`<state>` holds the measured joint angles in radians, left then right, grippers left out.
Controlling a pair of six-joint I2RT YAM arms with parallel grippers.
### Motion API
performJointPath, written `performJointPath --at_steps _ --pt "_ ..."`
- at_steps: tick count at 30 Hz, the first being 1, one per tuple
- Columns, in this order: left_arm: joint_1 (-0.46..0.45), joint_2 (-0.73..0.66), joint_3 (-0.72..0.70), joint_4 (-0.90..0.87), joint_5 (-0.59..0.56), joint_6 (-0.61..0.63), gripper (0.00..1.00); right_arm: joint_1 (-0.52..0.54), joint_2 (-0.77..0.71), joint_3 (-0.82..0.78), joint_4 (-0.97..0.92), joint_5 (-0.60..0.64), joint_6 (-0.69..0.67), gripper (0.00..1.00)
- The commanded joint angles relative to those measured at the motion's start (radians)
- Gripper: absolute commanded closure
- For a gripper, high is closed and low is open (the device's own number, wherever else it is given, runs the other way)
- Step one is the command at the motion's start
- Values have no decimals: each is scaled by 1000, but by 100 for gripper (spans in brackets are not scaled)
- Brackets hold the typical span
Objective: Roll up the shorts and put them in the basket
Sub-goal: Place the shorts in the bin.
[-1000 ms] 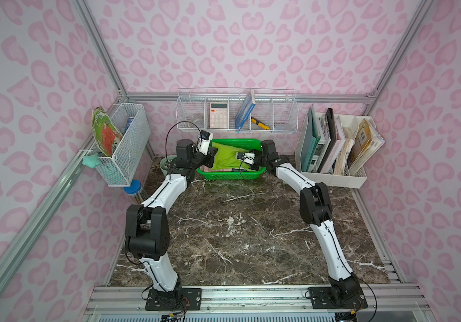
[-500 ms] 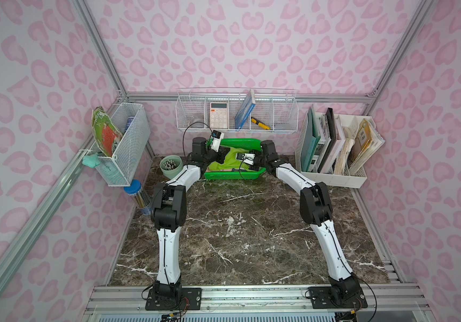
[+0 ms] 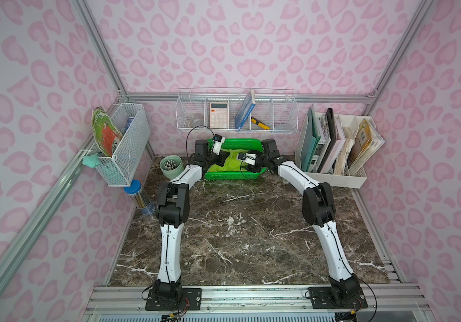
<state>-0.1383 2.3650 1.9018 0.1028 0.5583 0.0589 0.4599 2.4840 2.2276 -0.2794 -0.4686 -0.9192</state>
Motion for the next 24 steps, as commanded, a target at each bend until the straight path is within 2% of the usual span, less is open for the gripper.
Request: performJointPath --at_steps 1,6,8,10,12,13,15,18,24 --pt "-3 45 38 -263 -67 8 100 2 -47 -37 -120 -31 -23 31" --pt "-4 59 69 -306 -89 9 100 3 -171 -157 -63 -86 -23 29" --pt "-6 61 76 -320 -99 11 100 4 -230 -222 23 -94 21 34" --pt "-6 63 81 -338 -112 18 100 1 -286 -303 139 -99 86 54" --pt "-6 65 89 -361 -126 31 100 3 -338 -395 276 -97 152 86" --pt "-6 65 92 -372 -127 37 100 1 -352 -426 323 -94 175 98" --pt "-8 65 94 -385 -135 44 100 -1 -360 -456 375 -90 223 100" --pt "-8 65 94 -394 -143 44 100 -1 -318 -413 350 -72 273 100" --pt "-9 60 94 -402 -145 49 100 -13 -144 -204 230 21 423 100"
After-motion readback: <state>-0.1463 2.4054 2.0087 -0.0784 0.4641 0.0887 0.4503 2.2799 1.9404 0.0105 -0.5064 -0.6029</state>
